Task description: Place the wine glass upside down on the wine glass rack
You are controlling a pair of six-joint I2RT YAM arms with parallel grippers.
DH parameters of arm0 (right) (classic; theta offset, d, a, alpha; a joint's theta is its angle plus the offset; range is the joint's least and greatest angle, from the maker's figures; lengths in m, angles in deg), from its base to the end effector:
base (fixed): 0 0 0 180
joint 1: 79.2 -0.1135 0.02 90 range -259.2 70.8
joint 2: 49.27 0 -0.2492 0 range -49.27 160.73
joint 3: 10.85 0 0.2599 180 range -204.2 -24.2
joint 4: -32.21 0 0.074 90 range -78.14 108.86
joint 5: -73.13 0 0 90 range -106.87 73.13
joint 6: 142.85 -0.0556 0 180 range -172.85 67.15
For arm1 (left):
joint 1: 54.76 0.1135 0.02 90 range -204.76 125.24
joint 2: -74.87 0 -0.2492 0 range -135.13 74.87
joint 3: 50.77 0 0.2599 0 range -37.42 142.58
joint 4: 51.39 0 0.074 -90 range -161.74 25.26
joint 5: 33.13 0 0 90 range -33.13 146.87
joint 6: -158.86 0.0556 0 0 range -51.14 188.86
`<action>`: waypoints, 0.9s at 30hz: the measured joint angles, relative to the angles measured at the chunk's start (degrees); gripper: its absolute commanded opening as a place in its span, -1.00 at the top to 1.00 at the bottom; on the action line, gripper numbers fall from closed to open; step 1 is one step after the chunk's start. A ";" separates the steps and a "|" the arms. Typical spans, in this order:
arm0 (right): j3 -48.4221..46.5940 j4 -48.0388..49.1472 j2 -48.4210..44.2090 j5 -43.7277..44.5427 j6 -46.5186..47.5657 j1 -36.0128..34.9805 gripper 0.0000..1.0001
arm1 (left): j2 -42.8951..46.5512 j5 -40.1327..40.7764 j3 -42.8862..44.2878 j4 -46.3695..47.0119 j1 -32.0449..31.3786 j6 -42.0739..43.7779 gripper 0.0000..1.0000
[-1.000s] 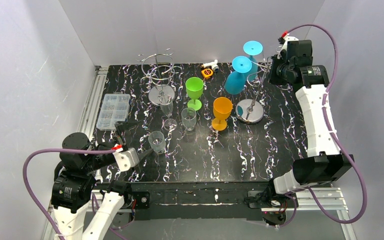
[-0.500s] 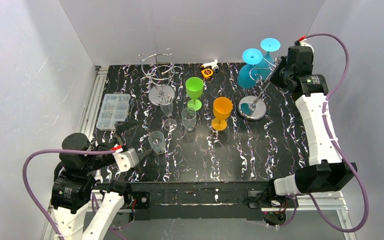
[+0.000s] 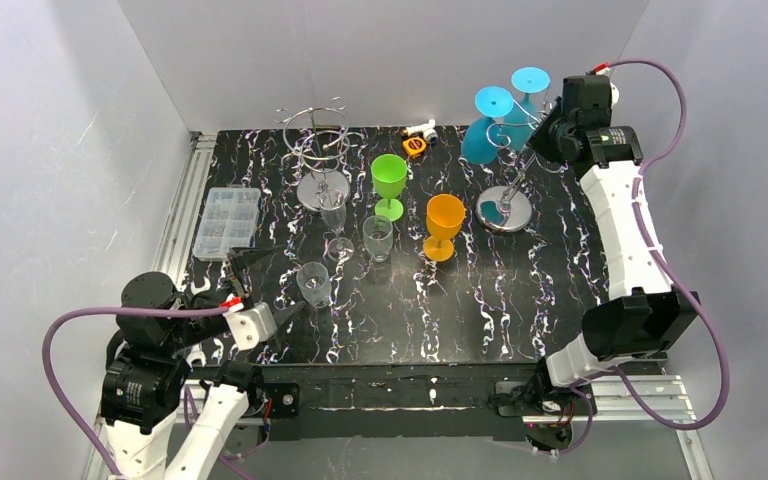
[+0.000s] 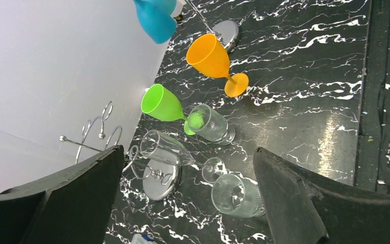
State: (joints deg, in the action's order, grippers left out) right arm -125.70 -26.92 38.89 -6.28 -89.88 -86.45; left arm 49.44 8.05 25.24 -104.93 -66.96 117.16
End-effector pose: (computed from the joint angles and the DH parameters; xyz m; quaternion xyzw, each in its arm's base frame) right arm 0.3513 0.0344 0.4103 0.2672 0.8320 0.1057 0.4745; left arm 0.0600 -0.0558 0.4156 0.5785 0.4270 -0.0906 0.6890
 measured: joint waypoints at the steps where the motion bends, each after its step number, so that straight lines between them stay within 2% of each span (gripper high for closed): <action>1: -0.02 0.37 0.20 0.13 -0.63 -0.15 0.97 | 0.07 -0.04 0.00 -0.31 0.00 -0.07 -0.97; 8: 0.02 2.32 1.31 -0.09 -6.25 -0.44 0.97 | 0.76 -0.07 -0.26 -1.51 0.00 -0.28 -0.97; 17: -1.31 2.93 2.97 0.72 -8.26 -1.51 0.96 | 2.73 -0.20 -1.09 -1.90 0.00 -0.59 -0.97; 23: -1.86 3.28 2.80 0.33 -8.66 -1.53 -0.08 | 3.45 -0.17 -1.53 -2.14 0.00 -1.81 -0.99; 25: -2.27 2.95 2.75 -0.11 -8.76 -1.70 -0.27 | 3.48 -0.09 -1.55 -2.34 0.00 -2.16 -0.99; 27: -3.34 3.06 3.10 -0.42 -8.59 -1.86 -0.31 | 3.50 -0.02 -1.55 -2.40 0.00 -2.71 -0.99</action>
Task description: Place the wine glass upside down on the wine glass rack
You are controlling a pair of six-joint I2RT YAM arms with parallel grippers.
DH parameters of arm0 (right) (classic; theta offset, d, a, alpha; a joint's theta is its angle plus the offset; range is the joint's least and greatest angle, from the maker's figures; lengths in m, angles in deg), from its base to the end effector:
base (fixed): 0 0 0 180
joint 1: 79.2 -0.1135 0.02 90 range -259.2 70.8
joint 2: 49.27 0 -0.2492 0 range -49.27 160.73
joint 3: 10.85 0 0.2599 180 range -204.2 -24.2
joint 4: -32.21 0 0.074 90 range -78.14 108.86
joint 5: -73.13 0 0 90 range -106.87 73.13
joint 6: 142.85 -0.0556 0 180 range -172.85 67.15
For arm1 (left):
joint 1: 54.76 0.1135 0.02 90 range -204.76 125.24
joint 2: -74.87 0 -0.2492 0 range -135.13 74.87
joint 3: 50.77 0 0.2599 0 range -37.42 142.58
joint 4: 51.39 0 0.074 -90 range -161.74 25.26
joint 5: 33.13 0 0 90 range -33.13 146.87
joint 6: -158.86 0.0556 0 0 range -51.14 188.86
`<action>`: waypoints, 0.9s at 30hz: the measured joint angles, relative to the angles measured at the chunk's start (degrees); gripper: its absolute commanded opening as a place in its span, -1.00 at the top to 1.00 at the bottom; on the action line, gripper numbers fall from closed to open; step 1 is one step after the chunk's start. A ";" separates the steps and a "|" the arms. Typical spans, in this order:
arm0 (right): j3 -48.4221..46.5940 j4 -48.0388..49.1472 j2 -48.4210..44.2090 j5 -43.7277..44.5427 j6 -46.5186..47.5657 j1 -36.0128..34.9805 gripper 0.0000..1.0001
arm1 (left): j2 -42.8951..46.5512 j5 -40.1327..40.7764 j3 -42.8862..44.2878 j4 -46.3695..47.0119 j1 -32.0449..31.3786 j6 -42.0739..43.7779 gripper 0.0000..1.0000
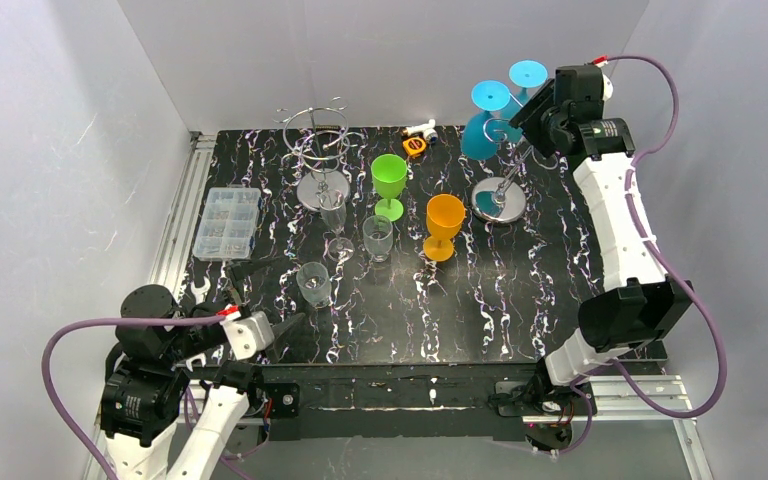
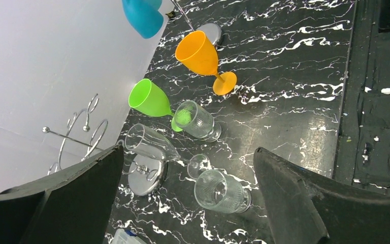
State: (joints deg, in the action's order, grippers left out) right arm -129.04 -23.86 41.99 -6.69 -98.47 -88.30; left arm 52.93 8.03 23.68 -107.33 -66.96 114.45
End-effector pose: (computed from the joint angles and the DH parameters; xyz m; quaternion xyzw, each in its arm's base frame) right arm 0.3665 0.0488 0.4177 0.3118 0.8015 0.1639 0.4832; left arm 0.0473 -0.0530 0.4062 0.5684 0.4433 -0.1089 0.6844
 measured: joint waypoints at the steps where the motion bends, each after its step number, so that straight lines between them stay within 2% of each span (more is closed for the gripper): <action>1: -0.33 0.00 0.15 -0.22 -0.04 -0.07 -0.32 | 0.00 0.09 0.00 -0.17 0.00 -0.26 -0.99; 12: -3.61 -3.45 1.14 -1.51 0.81 0.83 -0.39 | -0.35 1.14 0.68 -2.10 0.00 -2.12 -0.99; 18: -8.00 -6.12 2.60 -2.91 1.92 3.19 -0.57 | -0.46 1.73 1.16 -2.45 0.00 -2.34 -0.99; 27: -12.70 -4.37 4.39 -5.27 5.07 3.74 -0.57 | -0.74 1.95 1.64 -2.45 0.00 -2.12 -0.99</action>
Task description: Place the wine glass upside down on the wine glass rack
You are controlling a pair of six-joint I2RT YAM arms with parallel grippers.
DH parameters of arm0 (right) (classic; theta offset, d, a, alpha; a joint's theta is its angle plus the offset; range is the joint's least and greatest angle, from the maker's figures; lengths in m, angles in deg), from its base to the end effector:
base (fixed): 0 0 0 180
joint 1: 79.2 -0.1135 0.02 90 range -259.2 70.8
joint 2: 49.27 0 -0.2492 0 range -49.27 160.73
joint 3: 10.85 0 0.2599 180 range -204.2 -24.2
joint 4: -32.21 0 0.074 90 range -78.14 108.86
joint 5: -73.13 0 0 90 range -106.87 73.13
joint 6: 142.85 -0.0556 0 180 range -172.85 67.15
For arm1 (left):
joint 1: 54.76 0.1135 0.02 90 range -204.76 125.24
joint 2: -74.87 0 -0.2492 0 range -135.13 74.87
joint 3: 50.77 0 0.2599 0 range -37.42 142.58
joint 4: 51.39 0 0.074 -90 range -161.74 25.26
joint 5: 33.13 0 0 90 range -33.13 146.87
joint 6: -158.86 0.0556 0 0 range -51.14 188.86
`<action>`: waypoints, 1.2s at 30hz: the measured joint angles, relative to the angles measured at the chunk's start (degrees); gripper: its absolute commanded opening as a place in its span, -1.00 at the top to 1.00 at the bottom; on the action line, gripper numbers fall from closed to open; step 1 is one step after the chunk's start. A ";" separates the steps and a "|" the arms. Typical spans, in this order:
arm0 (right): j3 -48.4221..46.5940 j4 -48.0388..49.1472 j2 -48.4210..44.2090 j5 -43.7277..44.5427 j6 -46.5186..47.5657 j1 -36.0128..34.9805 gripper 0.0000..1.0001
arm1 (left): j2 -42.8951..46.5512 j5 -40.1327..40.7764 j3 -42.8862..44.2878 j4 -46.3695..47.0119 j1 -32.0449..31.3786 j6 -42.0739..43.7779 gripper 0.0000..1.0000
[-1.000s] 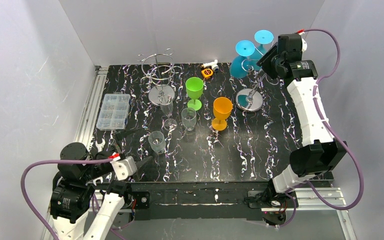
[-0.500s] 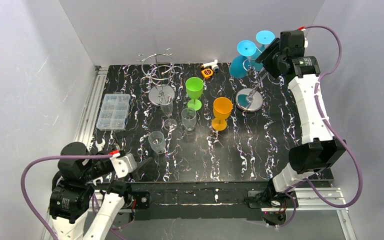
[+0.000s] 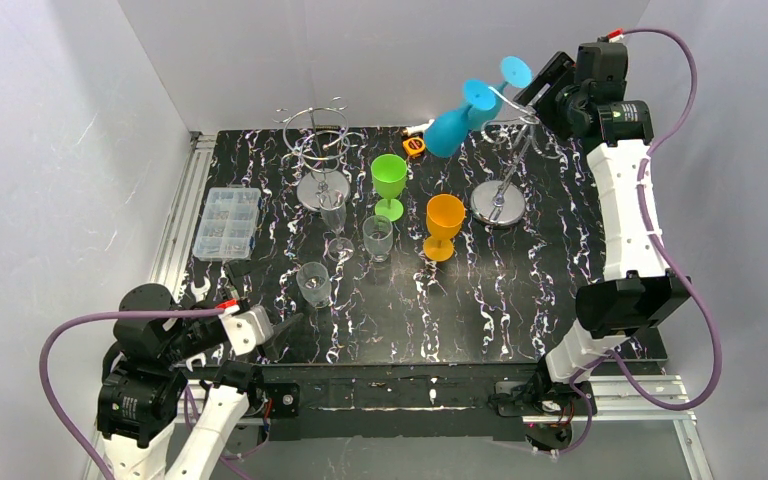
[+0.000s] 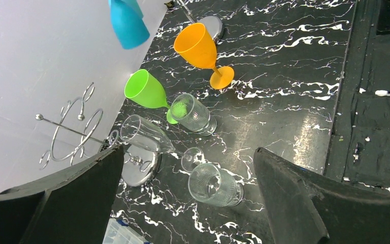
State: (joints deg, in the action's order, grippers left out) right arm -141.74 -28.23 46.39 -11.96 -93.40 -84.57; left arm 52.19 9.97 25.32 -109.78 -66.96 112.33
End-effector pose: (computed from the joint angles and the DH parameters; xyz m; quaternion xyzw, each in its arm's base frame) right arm 0.3728 0.0303 0.4563 0.2768 0.7972 0.1755 0.5070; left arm 0.0467 -0.0516 0.4085 0.5536 0.4725 -0.1154 0.6760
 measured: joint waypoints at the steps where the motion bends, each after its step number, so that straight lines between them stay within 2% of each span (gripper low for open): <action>1: 0.00 0.11 0.07 -0.46 0.20 -0.02 -0.57 | -0.04 0.00 0.00 0.00 0.00 0.04 -0.99; 13: -6.34 -1.09 0.20 -0.39 3.08 0.00 -0.54 | -0.66 0.04 0.02 0.00 0.00 0.37 -0.99; 20: 1.09 -1.31 -8.52 -0.22 4.68 -1.62 -0.50 | -2.43 1.49 1.95 -0.04 0.00 -1.51 -0.99; 22: 4.09 -1.29 -11.91 1.62 5.33 -5.09 -0.50 | -3.34 2.23 3.15 0.02 0.00 -2.80 -0.99; 27: 18.38 0.92 -20.72 8.24 6.34 -26.64 -0.43 | -6.25 5.03 5.92 0.46 0.00 -8.09 -0.99; 29: 26.43 1.86 -23.08 10.16 6.23 -32.50 -0.38 | -7.67 6.73 7.26 0.66 0.00 -10.56 -0.99; 33: 40.48 1.95 -24.35 14.51 5.75 -37.27 -0.31 | -10.32 10.82 10.36 0.63 0.00 -15.08 -0.99; 36: 45.48 1.90 -24.35 16.94 5.62 -38.10 -0.30 | -11.10 13.57 12.17 0.35 0.00 -17.38 -0.99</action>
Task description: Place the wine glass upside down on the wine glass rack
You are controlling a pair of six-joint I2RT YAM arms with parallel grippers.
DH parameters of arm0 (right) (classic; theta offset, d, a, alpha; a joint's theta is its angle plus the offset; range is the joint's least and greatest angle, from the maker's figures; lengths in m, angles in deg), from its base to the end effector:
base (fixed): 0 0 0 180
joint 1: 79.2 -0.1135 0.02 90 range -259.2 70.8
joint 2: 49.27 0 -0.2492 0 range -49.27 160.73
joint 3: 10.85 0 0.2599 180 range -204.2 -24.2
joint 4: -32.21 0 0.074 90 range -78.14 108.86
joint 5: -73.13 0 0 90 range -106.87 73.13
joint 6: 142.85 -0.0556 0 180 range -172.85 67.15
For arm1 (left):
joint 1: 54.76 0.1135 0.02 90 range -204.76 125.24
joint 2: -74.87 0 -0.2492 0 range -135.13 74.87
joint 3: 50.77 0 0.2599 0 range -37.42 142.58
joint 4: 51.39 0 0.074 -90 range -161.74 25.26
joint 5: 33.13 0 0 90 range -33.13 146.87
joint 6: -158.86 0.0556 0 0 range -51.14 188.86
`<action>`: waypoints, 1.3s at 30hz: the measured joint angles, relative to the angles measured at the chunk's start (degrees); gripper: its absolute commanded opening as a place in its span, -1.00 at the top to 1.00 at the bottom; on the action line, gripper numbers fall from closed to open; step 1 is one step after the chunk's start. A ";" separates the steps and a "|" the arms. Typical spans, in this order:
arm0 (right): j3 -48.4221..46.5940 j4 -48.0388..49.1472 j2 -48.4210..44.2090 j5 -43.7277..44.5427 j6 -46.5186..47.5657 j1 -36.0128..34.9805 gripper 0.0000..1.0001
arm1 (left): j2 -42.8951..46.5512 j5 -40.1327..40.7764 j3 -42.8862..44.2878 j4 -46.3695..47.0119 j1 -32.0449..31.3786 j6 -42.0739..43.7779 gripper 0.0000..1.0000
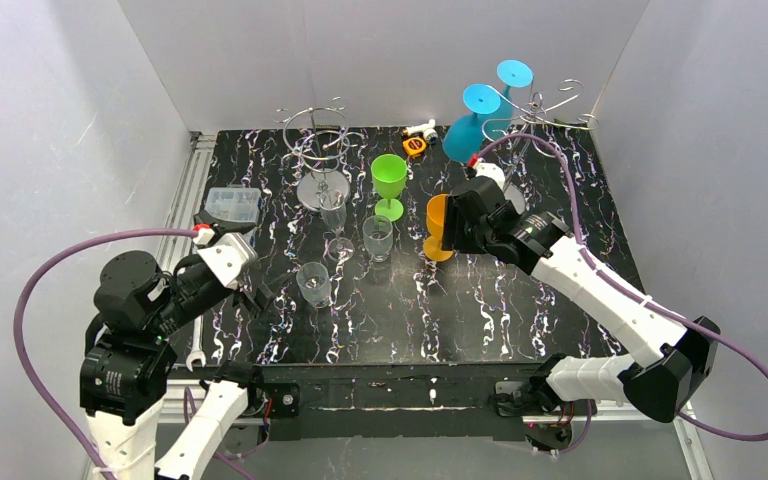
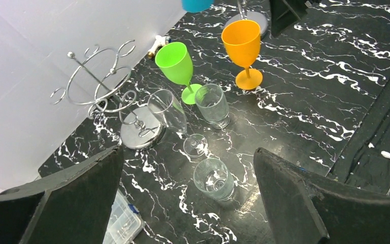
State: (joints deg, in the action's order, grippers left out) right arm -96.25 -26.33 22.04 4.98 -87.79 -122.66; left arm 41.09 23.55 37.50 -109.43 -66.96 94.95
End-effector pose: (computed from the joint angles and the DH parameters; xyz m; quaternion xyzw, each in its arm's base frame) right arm 0.2188 0.1789 0.3249 0.0059 0.9083 0.1048 0.4050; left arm 0.0757 -0.0476 0.4562 0.4144 0.5951 -0.1280 0.6766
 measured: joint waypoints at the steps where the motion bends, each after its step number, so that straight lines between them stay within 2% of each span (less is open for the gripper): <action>1: 0.37 0.07 0.00 0.70 0.02 -0.04 -0.30 | 0.04 0.72 0.39 -0.11 0.00 -0.59 -0.99; 13: 0.44 6.80 1.53 9.62 -0.44 0.28 -0.20 | 1.42 2.47 -1.16 -0.39 0.00 -2.40 -0.99; 22: 1.55 12.13 7.08 10.71 -0.96 4.42 -0.10 | 1.77 2.34 -4.90 -1.53 0.00 -2.56 -0.99; 30: 4.52 15.67 9.11 9.73 -1.53 5.90 0.32 | 2.14 1.38 -4.90 -1.86 0.00 -2.62 -0.99; 33: 7.17 17.05 9.16 9.25 -2.14 5.88 0.62 | 2.12 1.40 -4.90 -1.86 0.00 -3.61 -0.99; 35: 8.17 18.10 8.85 9.22 -2.32 5.88 0.93 | 2.12 1.40 -4.90 -1.88 0.00 -4.46 -0.99; 39: 9.22 17.64 7.48 8.52 -2.21 5.90 0.97 | 1.97 1.42 -4.90 -1.88 0.00 -6.43 -0.99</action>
State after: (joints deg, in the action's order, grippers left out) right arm -87.03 -8.69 29.51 13.50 -89.99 -116.76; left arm 43.06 24.97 32.60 -111.31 -66.96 88.52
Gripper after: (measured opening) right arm 0.038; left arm 0.992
